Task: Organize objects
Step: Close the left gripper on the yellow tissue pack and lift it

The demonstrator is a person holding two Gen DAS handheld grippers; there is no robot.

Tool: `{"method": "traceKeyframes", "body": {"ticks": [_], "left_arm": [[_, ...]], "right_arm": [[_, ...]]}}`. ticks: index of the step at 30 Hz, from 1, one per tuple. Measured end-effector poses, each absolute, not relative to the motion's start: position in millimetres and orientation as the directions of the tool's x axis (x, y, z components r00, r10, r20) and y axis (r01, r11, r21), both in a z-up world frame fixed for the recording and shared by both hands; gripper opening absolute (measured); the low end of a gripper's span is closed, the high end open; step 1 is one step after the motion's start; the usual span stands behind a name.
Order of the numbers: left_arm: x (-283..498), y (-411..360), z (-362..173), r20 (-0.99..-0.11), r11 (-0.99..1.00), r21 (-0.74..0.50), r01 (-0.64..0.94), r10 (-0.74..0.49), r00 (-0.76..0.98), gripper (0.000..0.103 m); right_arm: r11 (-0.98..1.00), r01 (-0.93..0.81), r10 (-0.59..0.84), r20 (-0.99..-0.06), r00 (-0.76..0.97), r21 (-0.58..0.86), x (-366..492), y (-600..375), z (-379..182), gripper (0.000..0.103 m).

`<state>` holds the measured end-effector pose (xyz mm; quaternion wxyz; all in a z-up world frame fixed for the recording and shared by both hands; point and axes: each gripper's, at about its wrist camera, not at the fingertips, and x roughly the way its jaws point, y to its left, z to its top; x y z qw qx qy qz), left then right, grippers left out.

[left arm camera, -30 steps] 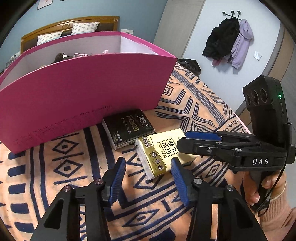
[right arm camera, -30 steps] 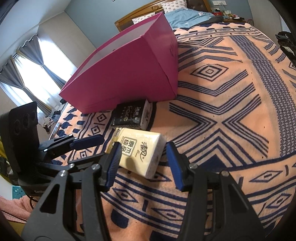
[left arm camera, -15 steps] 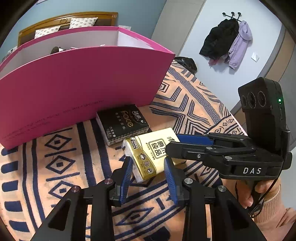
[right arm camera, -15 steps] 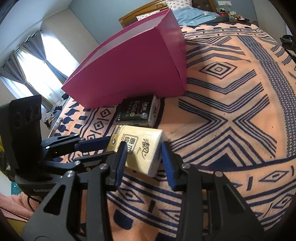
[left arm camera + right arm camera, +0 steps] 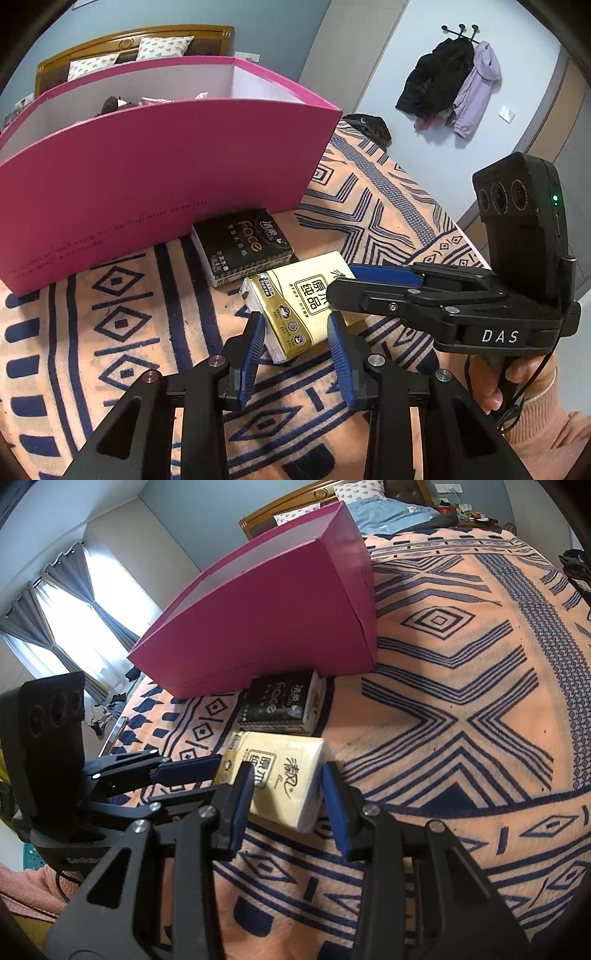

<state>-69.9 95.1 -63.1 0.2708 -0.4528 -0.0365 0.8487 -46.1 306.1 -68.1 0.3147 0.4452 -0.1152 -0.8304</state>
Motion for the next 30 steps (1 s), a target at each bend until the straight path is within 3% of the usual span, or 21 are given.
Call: {"method": "traceKeyframes", "body": {"ticks": [30], "left_arm": [[-57.5, 93.1, -36.1, -0.71, -0.854, -0.26, -0.451, 0.486, -0.51, 0.035]], "right_arm": [[-0.777, 0.463, -0.622, -0.638, -0.455, 0.427, -34.6, 300.6, -39.0, 0.041]]}}
